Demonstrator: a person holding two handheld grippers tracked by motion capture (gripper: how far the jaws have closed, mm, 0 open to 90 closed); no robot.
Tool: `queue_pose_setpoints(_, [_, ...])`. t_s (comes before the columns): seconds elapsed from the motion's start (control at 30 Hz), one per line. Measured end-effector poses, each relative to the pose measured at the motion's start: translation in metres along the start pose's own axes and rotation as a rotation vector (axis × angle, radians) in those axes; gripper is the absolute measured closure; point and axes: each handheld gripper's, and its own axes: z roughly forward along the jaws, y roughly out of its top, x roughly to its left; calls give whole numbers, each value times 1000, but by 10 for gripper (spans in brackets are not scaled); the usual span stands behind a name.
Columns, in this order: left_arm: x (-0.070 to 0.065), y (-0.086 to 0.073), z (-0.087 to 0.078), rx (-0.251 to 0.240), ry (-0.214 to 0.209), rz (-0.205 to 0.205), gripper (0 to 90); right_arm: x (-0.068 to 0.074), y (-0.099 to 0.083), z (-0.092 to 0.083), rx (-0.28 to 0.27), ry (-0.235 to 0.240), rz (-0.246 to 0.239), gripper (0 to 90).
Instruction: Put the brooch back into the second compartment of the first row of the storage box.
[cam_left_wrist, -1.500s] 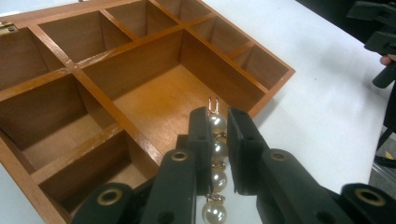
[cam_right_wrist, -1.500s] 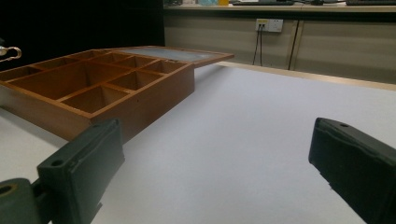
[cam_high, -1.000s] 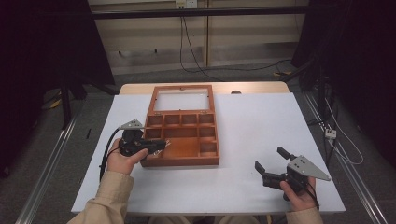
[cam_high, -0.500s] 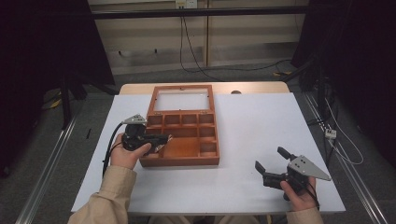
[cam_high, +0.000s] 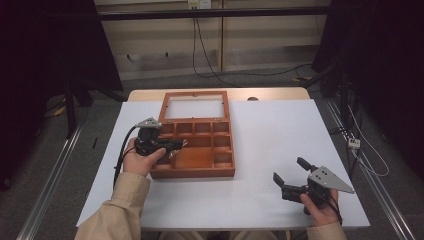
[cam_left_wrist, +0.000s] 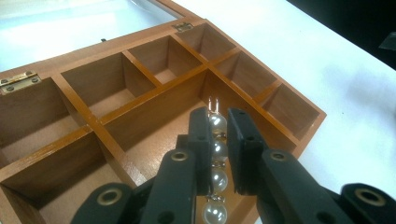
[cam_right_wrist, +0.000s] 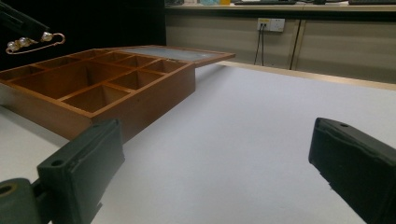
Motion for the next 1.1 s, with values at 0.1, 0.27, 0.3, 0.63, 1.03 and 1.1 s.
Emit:
queue_pose_setpoints(0.1, [0,1,2,3,4,3,809,0,0,0,1,-1,2,24])
queue_pose_setpoints(0.27, [1,3,6,3,12,3,809,-1,0,0,1,3,2,24])
queue_pose_setpoints(0.3, [2,3,6,4,15,4,809,-1,0,0,4,3,1,24])
queue_pose_setpoints(0.63, [5,6,9,6,31,0,808,0,-1,0,8,6,-1,25])
queue_pose_setpoints(1.03, [7,14,15,4,41,3,809,0,-1,1,8,7,2,25])
queue_pose_setpoints(1.1, [6,16,17,6,43,9,809,0,-1,1,10,8,-2,25])
